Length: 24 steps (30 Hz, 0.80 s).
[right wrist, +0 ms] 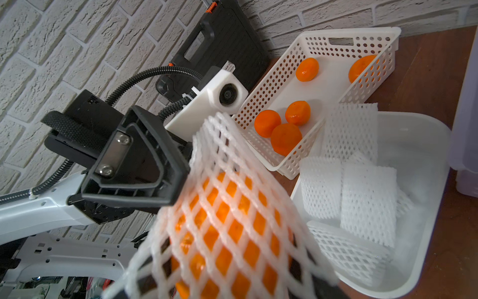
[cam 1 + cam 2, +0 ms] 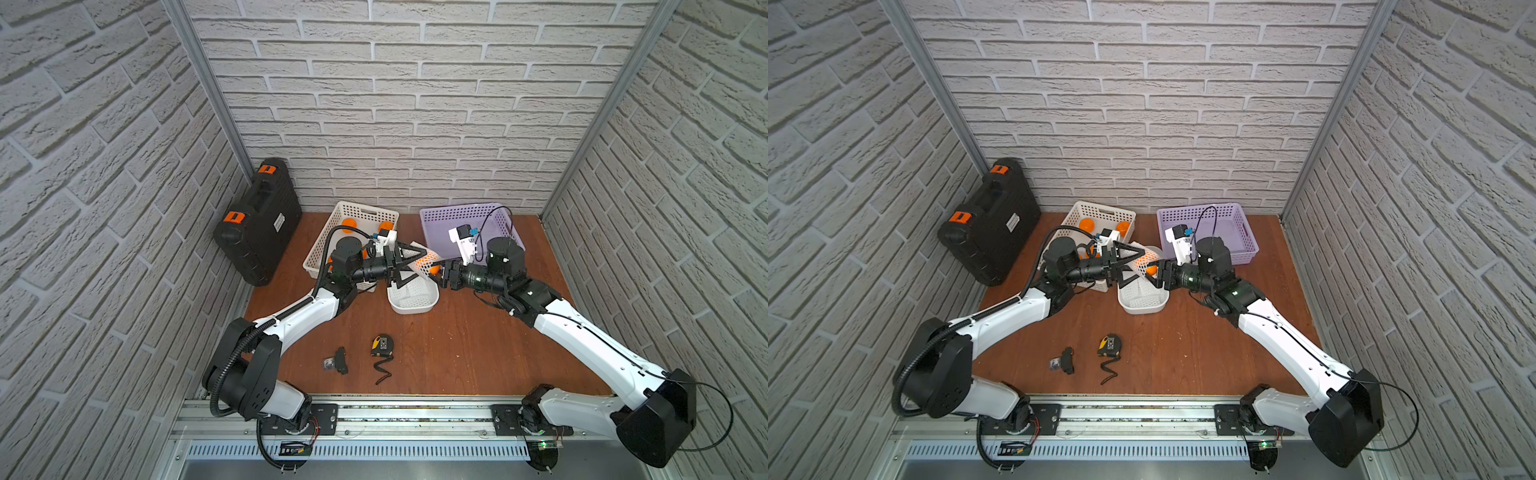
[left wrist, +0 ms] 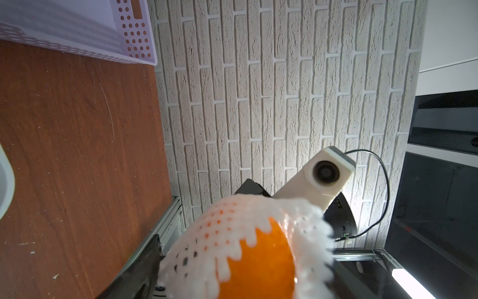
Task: Remove foam nets from oranges
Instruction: Remove the foam net from the orange.
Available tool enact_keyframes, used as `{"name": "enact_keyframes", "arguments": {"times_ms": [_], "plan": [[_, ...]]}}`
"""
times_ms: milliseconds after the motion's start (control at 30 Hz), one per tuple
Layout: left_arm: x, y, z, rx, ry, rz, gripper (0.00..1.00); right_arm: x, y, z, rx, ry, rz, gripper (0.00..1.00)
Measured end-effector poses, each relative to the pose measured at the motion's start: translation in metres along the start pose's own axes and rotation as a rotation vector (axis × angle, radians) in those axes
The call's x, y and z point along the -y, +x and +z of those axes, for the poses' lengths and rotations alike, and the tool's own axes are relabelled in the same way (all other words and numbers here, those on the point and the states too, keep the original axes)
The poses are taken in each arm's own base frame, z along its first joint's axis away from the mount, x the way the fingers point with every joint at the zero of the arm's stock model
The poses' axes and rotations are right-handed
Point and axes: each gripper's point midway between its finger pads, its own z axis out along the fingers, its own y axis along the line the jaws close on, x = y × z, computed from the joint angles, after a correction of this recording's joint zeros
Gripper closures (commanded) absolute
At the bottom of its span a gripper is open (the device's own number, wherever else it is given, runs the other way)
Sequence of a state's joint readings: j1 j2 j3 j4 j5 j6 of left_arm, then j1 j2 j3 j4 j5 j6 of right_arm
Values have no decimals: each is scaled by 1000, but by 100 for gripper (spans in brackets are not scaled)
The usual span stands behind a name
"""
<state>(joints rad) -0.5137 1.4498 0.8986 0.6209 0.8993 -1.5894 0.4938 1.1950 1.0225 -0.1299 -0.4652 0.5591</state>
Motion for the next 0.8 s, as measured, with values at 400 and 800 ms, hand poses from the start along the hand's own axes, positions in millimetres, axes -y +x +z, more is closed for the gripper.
{"name": "enact_keyframes", "arguments": {"times_ms": [400,800], "plan": [[-4,-6,-11,32,-43,25,40,2,4,-9,-7,32,-30,50],[-10,-14,-15,80,-91,41,57,7,13,-10,-43,52,-36,50]]}}
